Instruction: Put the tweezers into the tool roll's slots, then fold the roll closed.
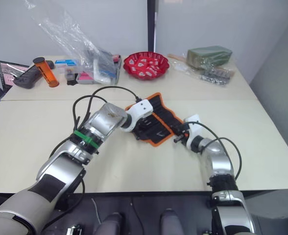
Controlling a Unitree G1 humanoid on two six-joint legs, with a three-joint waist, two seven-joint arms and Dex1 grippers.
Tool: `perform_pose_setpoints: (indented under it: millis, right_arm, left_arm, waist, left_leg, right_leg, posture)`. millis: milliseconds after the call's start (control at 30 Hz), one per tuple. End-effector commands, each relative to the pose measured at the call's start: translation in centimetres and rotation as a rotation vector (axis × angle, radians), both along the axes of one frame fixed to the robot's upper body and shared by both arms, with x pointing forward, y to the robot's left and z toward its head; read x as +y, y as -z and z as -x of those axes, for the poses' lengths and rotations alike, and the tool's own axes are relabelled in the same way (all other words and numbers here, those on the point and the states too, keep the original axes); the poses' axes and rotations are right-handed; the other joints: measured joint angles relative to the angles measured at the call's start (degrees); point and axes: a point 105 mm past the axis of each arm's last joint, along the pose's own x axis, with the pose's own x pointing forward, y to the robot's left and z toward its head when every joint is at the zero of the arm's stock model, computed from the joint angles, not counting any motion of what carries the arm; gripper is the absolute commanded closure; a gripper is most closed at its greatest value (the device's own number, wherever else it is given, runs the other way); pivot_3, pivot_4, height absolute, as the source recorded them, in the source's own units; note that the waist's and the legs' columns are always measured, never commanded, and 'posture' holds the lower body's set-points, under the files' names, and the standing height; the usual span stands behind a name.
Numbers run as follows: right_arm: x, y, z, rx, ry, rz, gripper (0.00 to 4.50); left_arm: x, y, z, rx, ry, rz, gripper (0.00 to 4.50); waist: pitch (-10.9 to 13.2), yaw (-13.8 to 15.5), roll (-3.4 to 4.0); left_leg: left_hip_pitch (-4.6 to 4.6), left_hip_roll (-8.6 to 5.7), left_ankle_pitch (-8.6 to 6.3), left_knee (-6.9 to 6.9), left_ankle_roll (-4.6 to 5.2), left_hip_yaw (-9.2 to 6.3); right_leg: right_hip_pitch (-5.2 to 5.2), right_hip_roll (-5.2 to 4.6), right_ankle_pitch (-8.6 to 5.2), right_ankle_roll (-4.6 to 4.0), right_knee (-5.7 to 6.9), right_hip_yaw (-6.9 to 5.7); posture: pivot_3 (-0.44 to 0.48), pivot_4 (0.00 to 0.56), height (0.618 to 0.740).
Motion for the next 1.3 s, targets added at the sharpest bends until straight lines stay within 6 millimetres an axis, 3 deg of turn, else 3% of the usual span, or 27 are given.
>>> perform_pose_setpoints:
  millis: [33,200,467,700,1000,1133,1300]
  right_arm:
    - [1.1,2.1,0.8,0.066,-0.051,0.051,4.5]
    - [1.5,2.8,1.0,0.084,-0.062,0.068,4.5]
    - [2.2,3.1,0.9,0.089,-0.074,0.07,4.5]
    - [2.4,3.0,1.0,0.084,-0.078,0.06,4.5]
    - [2.7,0.9,0.3,0.026,-0.085,-0.007,4.5]
    - [3.1,0.2,0.2,0.004,-0.103,-0.014,4.5]
    - [3.3,-1.4,0.0,-0.03,-0.121,-0.059,4.5]
  left_arm:
    - [-0.9,-1.3,-0.6,-0.078,0.045,0.019,4.47]
    - [-2.4,-2.0,-1.5,-0.188,0.09,0.108,4.47]
    - [-3.6,-1.6,-1.9,-0.145,0.097,0.184,4.47]
    - [-3.1,-1.4,-2.4,-0.142,0.063,0.166,4.47]
    - [-1.6,-2.4,-2.4,-0.098,0.048,0.228,1.44]
    - [1.1,-5.0,-2.7,-0.184,0.023,0.225,0.08]
    - [4.3,-9.8,-0.2,-0.209,0.005,0.367,0.03]
  waist:
    - [0.0,0.0,0.0]
    - [0.0,0.0,0.0]
    - [0.0,-0.1,0.0]
    - [0.0,-0.2,0.0]
    - [0.0,-0.9,0.0]
    - [0.0,-1.7,0.02]
    - [0.0,-1.9,0.08]
  left_leg:
    - [0.01,0.0,0.0,0.0,0.0,0.0]
    - [0.02,0.0,0.0,0.03,0.0,0.0]
    - [0.03,-0.01,0.0,0.04,0.0,0.0]
    - [0.04,-0.01,0.0,0.04,0.0,0.0]
    - [0.04,0.0,0.0,0.02,0.0,0.0]
    - [0.07,0.01,0.0,-0.04,0.01,0.0]
    - [0.06,0.01,0.0,-0.02,0.01,-0.02]
  right_leg:
    - [0.0,0.0,0.0,0.0,0.0,0.0]
    - [0.03,0.0,0.0,0.0,-0.01,0.0]
    - [0.03,0.0,0.0,0.01,0.01,0.0]
    - [0.03,0.01,-0.01,0.01,0.03,0.0]
    - [0.02,0.02,0.0,0.01,0.06,0.0]
    - [0.0,0.02,0.0,0.01,0.09,0.01]
    - [-0.04,0.0,0.01,-0.01,0.26,0.02]
  posture:
    - [0.0,0.15,0.74]
    - [0.0,0.15,0.74]
    - [0.0,0.15,0.74]
    - [0.0,0.15,0.74]
    - [0.0,0.15,0.74]
    - [0.0,0.15,0.74]
    - [0.0,0.15,0.74]
